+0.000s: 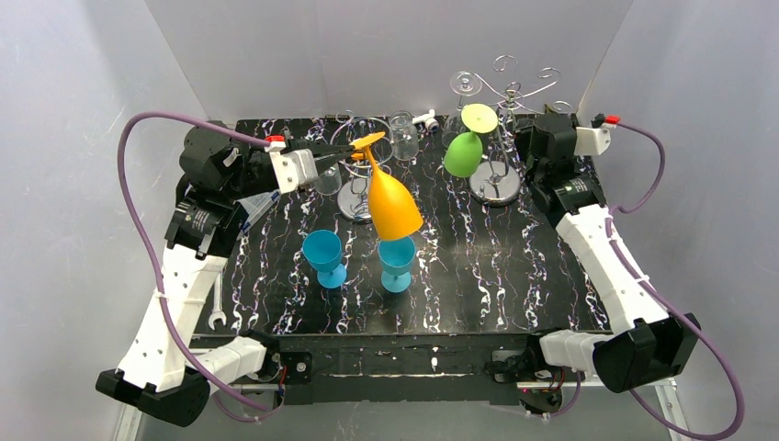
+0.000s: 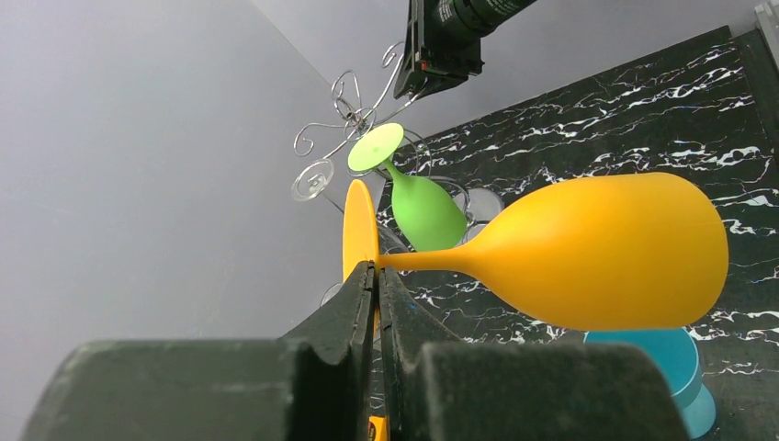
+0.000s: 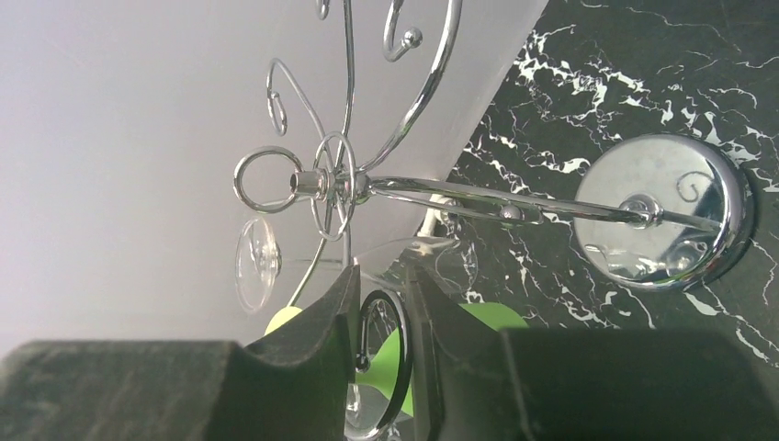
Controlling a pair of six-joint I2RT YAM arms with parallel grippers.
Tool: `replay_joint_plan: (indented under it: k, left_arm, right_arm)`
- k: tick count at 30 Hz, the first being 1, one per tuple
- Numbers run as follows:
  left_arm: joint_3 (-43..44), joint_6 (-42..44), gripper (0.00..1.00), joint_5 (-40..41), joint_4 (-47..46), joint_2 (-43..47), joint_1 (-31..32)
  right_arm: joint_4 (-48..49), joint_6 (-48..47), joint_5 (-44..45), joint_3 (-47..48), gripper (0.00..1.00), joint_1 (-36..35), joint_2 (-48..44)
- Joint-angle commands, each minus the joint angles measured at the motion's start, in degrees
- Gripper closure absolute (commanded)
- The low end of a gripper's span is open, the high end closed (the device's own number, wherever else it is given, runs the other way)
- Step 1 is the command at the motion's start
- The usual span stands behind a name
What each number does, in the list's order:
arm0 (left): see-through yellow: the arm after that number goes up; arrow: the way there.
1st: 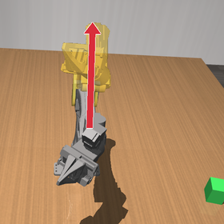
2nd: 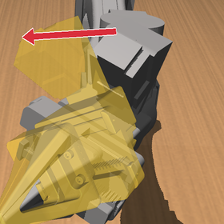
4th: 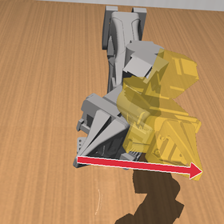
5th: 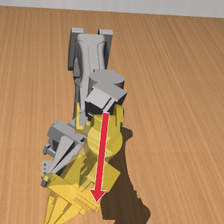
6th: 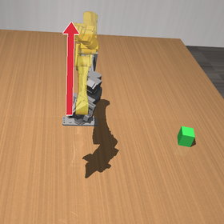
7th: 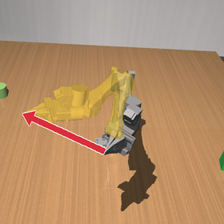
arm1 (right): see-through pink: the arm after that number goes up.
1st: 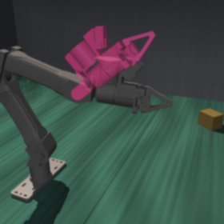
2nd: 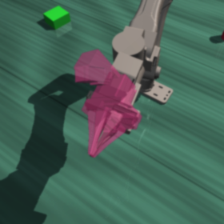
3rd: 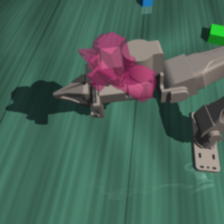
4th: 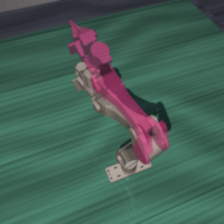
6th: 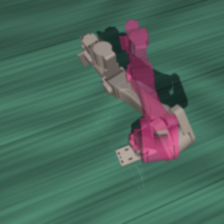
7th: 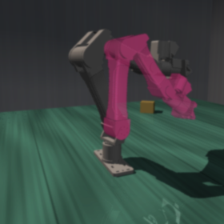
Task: Place the wine glass upside down on the wine glass rack
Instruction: Adjust the wine rack at the center of the board.
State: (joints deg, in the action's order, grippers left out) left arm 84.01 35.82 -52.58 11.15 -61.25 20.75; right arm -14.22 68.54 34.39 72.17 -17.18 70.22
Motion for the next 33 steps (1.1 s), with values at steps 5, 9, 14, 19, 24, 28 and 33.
replay_joint_plan:
  k: [5, 9, 14, 19, 24, 28, 33]
  left_arm:
    - [0.0, -0.2, 1.0, -1.1, -0.3, 0.5, 0.2]
    - [0.3, -0.4, 1.0, -1.3, -0.3, 0.2, 0.2]
    - [0.2, -0.4, 1.0, -0.9, 0.0, 0.4, 0.2]
    - [0.1, -0.2, 1.0, -0.8, 0.5, 0.7, 0.2]
    - [0.3, -0.3, 1.0, -1.0, 0.7, 0.6, 0.2]
    - [0.7, -0.4, 1.0, -1.2, 0.8, 0.4, 0.2]
    - [0.2, -0.3, 1.0, -1.0, 0.9, 0.6, 0.2]
  right_arm:
    - [-0.2, 4.1, 12.8, 3.3, 0.71, -1.7, -0.8]
    - [0.1, -0.8, 13.9, 5.6, 0.48, -2.2, -0.5]
    - [0.8, -7.9, 11.9, 7.5, 0.24, -1.9, -1.1]
    - [-8.2, -12.1, -1.7, 12.3, 0.06, 5.5, 0.2]
    - [-7.3, -12.5, -20.5, 8.0, 0.04, 16.9, -0.9]
    - [-2.1, -11.3, -38.5, 7.2, 0.08, 26.0, 3.4]
    - [-0.1, -14.2, -46.8, 12.6, 0.09, 28.1, 9.5]
